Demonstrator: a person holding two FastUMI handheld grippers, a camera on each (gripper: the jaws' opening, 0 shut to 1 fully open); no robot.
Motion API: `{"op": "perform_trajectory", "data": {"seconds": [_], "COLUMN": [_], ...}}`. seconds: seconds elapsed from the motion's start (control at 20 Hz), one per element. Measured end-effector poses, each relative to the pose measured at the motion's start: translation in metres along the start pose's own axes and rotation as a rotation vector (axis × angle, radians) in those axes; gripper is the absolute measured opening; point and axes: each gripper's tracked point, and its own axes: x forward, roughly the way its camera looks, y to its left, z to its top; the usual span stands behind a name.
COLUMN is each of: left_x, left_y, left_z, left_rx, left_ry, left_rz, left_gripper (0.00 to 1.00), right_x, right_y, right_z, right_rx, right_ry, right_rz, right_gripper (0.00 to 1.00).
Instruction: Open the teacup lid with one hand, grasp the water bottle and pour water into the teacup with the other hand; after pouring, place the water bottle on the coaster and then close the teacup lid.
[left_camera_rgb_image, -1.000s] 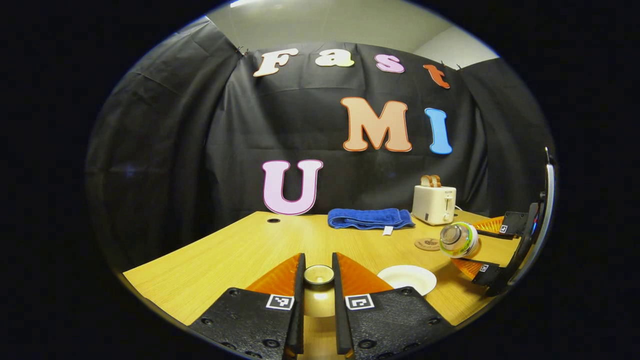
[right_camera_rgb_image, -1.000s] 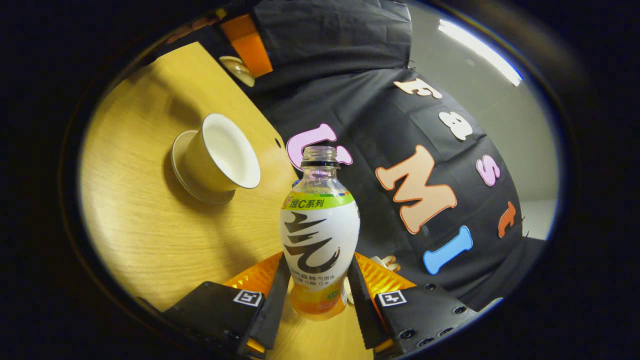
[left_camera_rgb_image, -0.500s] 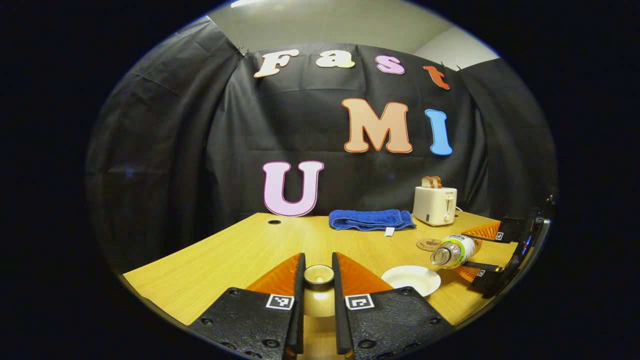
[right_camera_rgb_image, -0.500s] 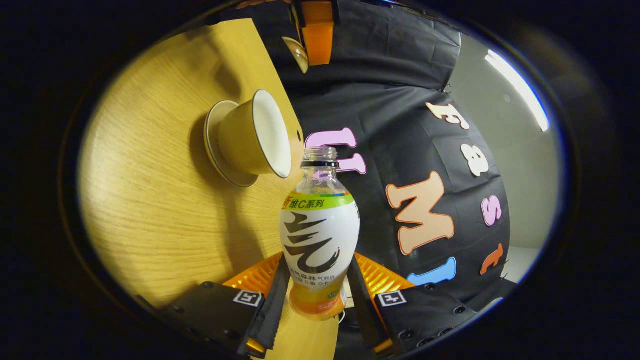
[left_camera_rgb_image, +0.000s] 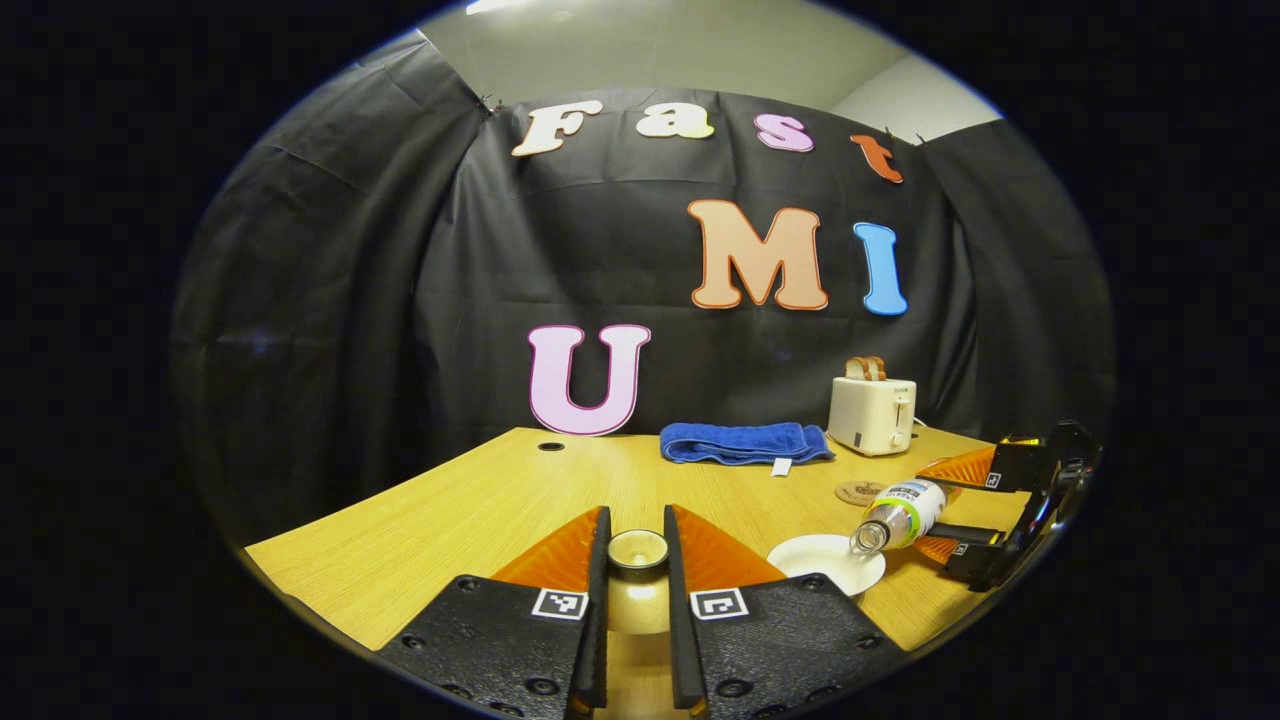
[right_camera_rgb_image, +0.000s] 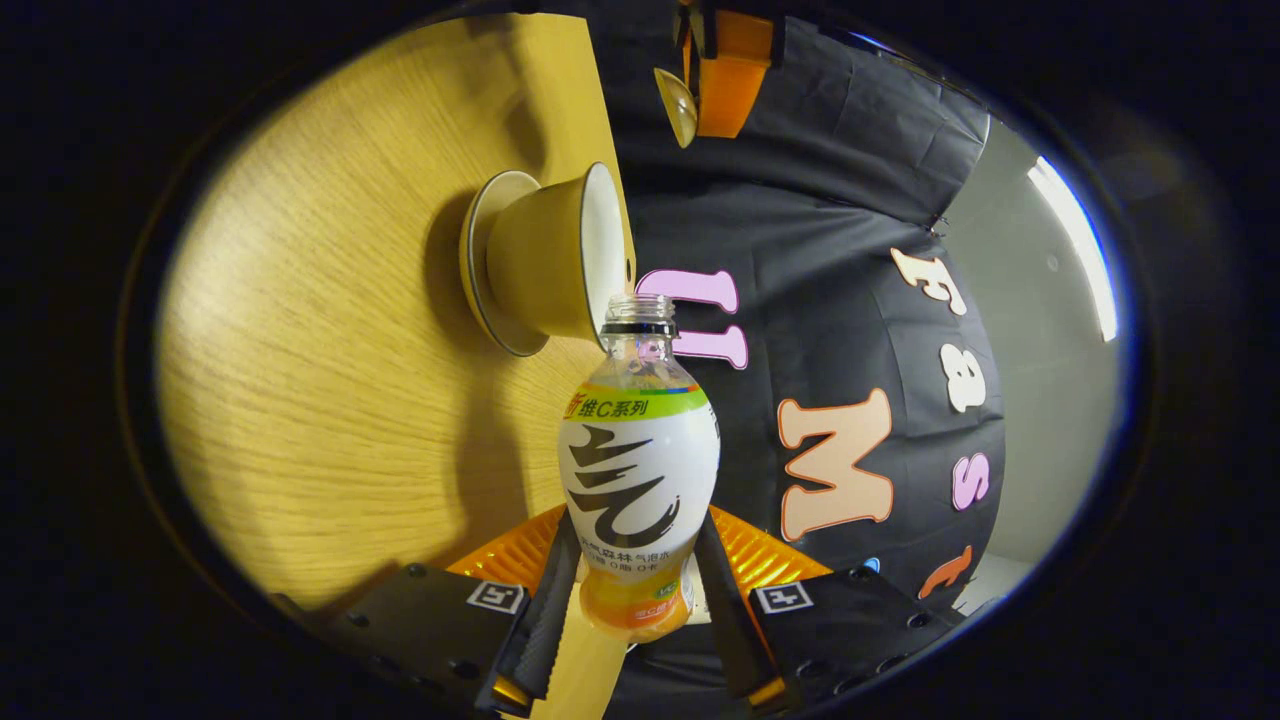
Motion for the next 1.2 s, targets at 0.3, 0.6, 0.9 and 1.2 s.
{"op": "perform_trajectory", "data": {"seconds": [0.3,0.6,0.9,1.2], "left_x": [-0.001,-0.001,-0.003,-0.005], "left_y": [0.002,0.004,0.006,0.006], "left_z": [0.0,0.001,0.003,0.006], "left_rx": [-0.007,-0.023,-0.029,-0.034], "left_ry": [-0.002,-0.001,-0.008,-0.011], "left_rz": [-0.001,-0.001,0.001,0.003], "left_gripper": [0.22,0.22,0.22,0.23], "right_x": [-0.002,-0.003,-0.003,0.0], "right_y": [-0.01,-0.013,-0.015,-0.019], "right_z": [0.005,0.008,0.011,0.01], "right_rx": [-0.082,-0.161,-0.218,-0.268], "right_ry": [-0.013,-0.023,-0.033,-0.049], "right_rz": [-0.015,-0.015,-0.009,-0.003], "right_gripper": [0.68,0.68,0.67,0.67]}}
